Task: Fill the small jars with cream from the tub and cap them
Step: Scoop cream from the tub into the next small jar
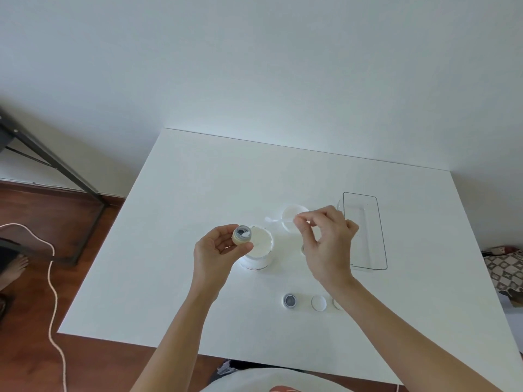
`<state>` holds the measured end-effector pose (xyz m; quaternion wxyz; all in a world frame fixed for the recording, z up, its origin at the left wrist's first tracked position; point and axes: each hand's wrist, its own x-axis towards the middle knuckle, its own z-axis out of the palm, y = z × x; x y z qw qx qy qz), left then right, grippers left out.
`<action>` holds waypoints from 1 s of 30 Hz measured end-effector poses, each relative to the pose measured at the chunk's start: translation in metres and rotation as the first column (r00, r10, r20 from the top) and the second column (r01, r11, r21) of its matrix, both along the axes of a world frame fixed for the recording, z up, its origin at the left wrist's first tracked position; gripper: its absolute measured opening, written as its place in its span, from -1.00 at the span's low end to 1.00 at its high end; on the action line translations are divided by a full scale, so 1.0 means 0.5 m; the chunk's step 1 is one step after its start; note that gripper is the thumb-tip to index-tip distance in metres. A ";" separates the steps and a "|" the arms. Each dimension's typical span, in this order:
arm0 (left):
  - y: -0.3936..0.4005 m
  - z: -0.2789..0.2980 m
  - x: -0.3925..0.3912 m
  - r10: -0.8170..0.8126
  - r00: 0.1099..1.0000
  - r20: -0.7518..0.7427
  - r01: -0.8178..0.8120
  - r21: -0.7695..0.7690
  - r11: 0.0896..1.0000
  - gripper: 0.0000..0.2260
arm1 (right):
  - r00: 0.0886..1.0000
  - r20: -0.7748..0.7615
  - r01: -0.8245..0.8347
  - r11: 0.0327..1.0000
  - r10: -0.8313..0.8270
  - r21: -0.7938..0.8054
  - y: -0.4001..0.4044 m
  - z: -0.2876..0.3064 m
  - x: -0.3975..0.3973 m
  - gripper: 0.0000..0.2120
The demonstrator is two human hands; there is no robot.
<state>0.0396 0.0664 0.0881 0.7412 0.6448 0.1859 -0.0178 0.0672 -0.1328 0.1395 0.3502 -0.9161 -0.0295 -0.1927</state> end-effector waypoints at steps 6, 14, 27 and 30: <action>0.005 -0.003 -0.007 -0.004 1.000 0.006 0.004 -0.003 1.000 -0.67 | 0.968 -0.200 -0.221 0.886 0.149 -0.409 0.048 -0.056 0.028 -0.91; 0.017 0.001 -0.019 -0.012 0.999 0.051 0.014 -0.028 1.000 -0.67 | 0.877 -0.447 -0.410 0.759 0.176 -0.506 0.088 -0.102 0.061 -0.82; 0.017 -0.005 -0.021 -0.018 0.997 0.073 0.021 -0.044 0.999 -0.65 | 0.705 -0.706 0.112 0.993 -0.060 0.027 0.016 -0.069 0.063 -0.77; 0.014 -0.007 -0.018 -0.021 0.998 0.064 0.023 -0.045 0.999 -0.66 | 0.674 -0.737 0.190 0.975 -0.043 0.117 -0.001 -0.050 0.065 -0.75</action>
